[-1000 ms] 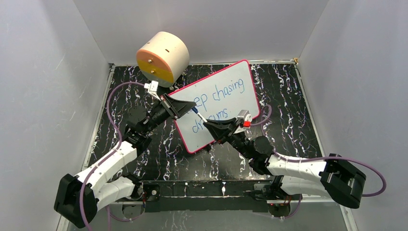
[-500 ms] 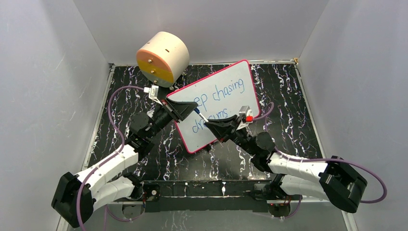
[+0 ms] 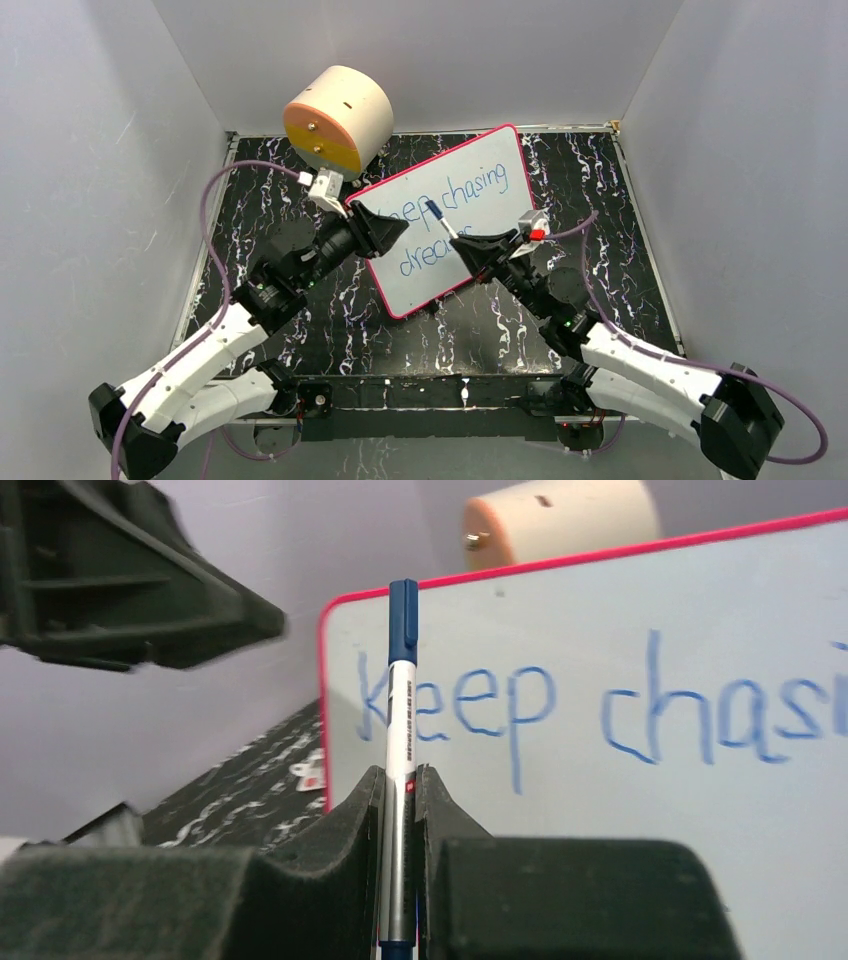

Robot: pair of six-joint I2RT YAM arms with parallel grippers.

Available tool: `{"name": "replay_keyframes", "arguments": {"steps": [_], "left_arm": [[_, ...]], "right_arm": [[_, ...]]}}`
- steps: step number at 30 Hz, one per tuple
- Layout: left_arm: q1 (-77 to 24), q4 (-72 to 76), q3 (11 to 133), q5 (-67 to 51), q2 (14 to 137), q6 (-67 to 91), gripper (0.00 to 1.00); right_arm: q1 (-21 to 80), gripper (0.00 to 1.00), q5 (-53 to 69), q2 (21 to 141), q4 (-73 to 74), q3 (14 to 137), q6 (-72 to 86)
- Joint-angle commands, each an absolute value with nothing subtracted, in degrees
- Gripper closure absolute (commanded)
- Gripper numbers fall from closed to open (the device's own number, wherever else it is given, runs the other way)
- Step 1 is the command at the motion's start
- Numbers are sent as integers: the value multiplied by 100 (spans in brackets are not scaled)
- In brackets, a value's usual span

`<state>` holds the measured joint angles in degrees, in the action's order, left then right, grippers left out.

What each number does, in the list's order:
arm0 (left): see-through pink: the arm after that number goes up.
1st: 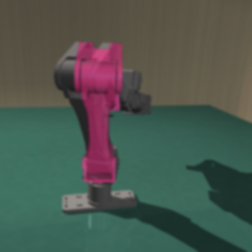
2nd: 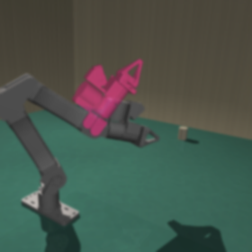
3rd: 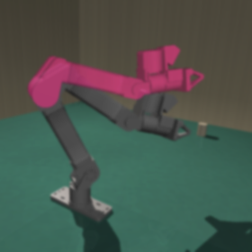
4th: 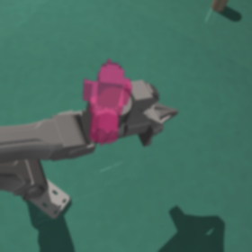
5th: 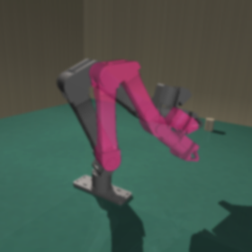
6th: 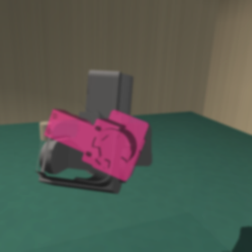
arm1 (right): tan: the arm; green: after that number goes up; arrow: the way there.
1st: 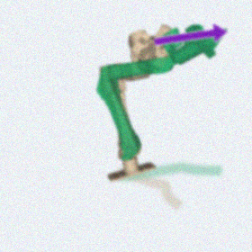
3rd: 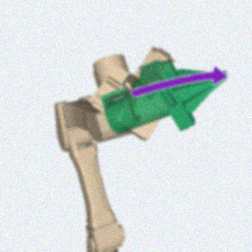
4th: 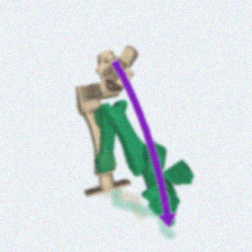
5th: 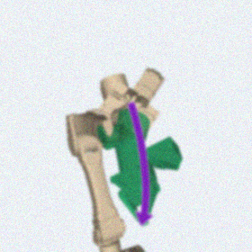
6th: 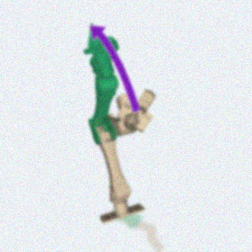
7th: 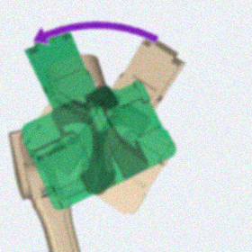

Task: Write a sentence on the whiteboard
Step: Close the whiteboard marker, then place the whiteboard marker at the center of the board.

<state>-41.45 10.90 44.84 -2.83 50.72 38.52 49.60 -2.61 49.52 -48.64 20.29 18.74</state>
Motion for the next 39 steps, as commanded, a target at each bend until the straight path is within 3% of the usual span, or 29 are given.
{"name": "replay_keyframes", "arguments": {"steps": [1, 7, 12, 18, 24, 34, 39], "left_arm": [[-4159, -570, 5484, 1151, 4981, 2446, 55], [-4157, -1293, 6171, 2728, 5167, 1471, 43], [-4043, -1081, 5700, 3761, 4770, 1139, 38], [-3300, -1223, 5612, 3658, 4637, 1432, 35], [-2800, -1339, 5423, 3480, 4427, 1477, 34], [-2795, -1430, 4490, 2642, 2979, 1617, 34], [-2795, -1668, 3985, 2401, 2357, 1863, 33]], "right_arm": [[4820, 100, -1595, 4440, -3221, 2470, 1455], [4593, 100, -3025, 4161, -1381, 2816, 1365], [3984, 100, -3722, 4035, -595, 2783, 1392], [2415, 100, -3372, 4088, -47, 2673, 1840], [1122, 100, -2620, 4921, 206, 2654, 2367], [232, 100, -2109, 6251, -285, 2527, 2613], [105, 91, -2077, 6868, -108, 2718, 2854]]}}
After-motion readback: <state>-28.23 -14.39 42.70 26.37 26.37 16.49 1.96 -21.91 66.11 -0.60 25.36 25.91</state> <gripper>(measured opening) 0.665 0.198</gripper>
